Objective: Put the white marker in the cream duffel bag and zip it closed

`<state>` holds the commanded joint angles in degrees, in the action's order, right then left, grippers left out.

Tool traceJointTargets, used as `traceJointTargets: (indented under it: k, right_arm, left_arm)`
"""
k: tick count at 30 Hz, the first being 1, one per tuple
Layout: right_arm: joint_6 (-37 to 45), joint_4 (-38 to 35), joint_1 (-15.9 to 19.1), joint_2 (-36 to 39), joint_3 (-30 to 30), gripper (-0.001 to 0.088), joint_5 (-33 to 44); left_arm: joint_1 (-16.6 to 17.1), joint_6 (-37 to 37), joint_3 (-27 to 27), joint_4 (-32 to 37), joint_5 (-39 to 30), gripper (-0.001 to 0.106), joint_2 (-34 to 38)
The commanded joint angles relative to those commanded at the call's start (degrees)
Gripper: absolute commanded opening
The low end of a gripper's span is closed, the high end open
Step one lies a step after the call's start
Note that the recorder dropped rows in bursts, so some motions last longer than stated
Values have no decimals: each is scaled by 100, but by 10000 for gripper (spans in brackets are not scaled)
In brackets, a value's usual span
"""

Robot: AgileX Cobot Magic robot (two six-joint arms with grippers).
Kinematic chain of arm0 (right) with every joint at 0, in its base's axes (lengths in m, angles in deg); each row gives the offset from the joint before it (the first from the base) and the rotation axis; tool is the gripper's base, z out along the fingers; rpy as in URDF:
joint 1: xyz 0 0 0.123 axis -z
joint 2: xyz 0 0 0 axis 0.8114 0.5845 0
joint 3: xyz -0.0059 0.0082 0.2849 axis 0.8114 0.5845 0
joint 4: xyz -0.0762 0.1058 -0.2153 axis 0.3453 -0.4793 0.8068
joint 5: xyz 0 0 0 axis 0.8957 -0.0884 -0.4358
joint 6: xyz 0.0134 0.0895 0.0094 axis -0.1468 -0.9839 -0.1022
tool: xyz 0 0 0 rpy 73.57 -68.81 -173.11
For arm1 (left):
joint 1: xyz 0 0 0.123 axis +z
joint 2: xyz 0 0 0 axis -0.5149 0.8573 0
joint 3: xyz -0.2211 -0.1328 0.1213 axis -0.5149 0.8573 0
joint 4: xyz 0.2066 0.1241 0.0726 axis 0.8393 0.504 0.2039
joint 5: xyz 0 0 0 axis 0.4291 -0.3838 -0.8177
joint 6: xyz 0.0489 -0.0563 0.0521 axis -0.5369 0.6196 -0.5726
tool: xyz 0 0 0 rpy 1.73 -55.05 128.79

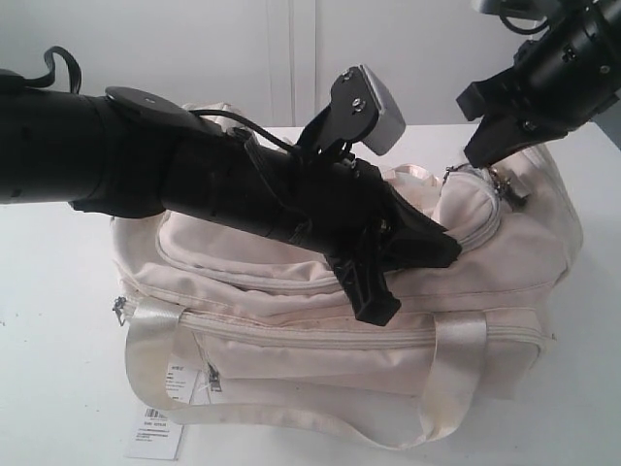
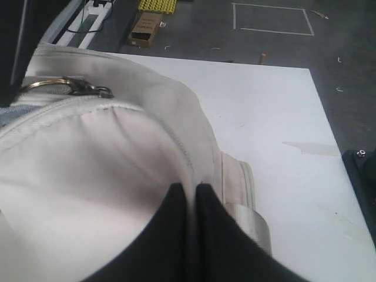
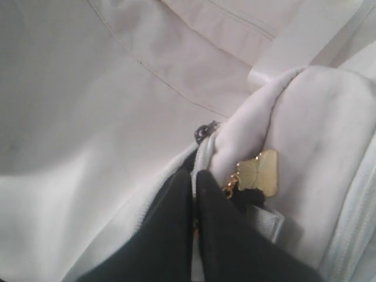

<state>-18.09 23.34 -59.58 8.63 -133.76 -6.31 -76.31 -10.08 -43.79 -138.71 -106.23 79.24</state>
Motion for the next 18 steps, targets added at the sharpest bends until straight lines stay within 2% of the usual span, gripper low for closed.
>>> traceJointTargets:
  k: [10,15,18]
  right_arm:
    - [0,195,0,-269,0,0,-79]
    - [-2,119,0,-379,0,0,-580]
    - [-130,-170,0,-472,0,0,-959]
  left_arm:
    - [0,0,0,0,0,0,0]
    - [0,0,0,0,0,0,0]
    - [0,0,0,0,0,0,0]
